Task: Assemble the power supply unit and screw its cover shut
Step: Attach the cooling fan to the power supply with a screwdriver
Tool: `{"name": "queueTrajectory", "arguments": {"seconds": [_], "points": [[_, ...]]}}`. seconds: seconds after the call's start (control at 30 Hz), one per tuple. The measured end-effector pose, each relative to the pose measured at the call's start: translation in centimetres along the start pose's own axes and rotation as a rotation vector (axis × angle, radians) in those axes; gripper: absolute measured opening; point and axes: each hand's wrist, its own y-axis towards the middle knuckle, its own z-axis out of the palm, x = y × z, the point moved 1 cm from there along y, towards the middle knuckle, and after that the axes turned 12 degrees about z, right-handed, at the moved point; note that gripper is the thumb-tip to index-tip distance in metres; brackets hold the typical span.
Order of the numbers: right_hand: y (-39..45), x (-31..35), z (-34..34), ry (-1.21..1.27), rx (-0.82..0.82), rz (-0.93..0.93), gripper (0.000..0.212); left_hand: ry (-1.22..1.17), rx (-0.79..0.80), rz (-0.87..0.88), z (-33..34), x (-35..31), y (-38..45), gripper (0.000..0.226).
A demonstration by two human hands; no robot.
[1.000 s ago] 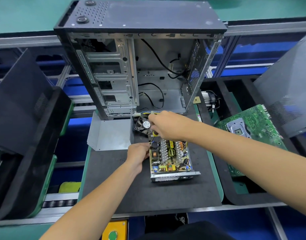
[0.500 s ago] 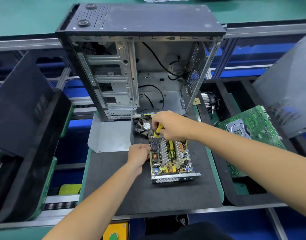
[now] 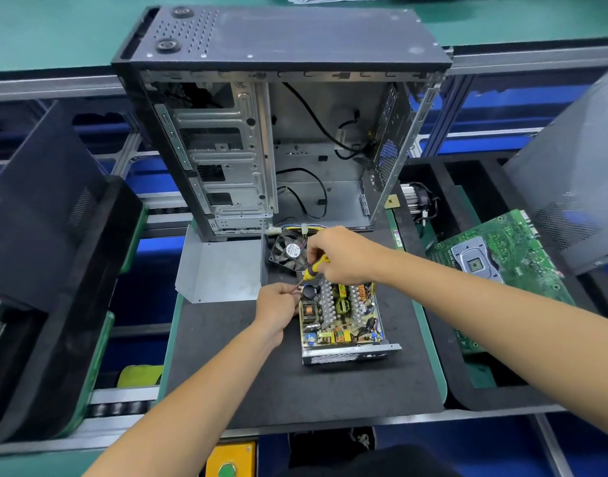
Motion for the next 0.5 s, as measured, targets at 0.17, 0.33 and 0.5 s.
{"name": "queueTrajectory", "arguments": {"seconds": [0.17, 0.33, 0.5], "points": [[0.15, -0.41, -0.43, 0.045, -0.043, 0.029, 0.016, -0.023, -0.018, 0.031, -0.21, 0.21, -0.22, 0.013], [0.02, -0.20, -0.52, 0.024, -0.056, 0.007, 0.016, 0.092, -0.055, 0.072, 0.13, 0.20, -0.09, 0.014], [-0.22, -0.34, -0.83, 0.034, -0.069, 0.005, 0.015, 0.190, -0.062, 0.122, 0.15, 0.01, -0.15, 0.016]]}}
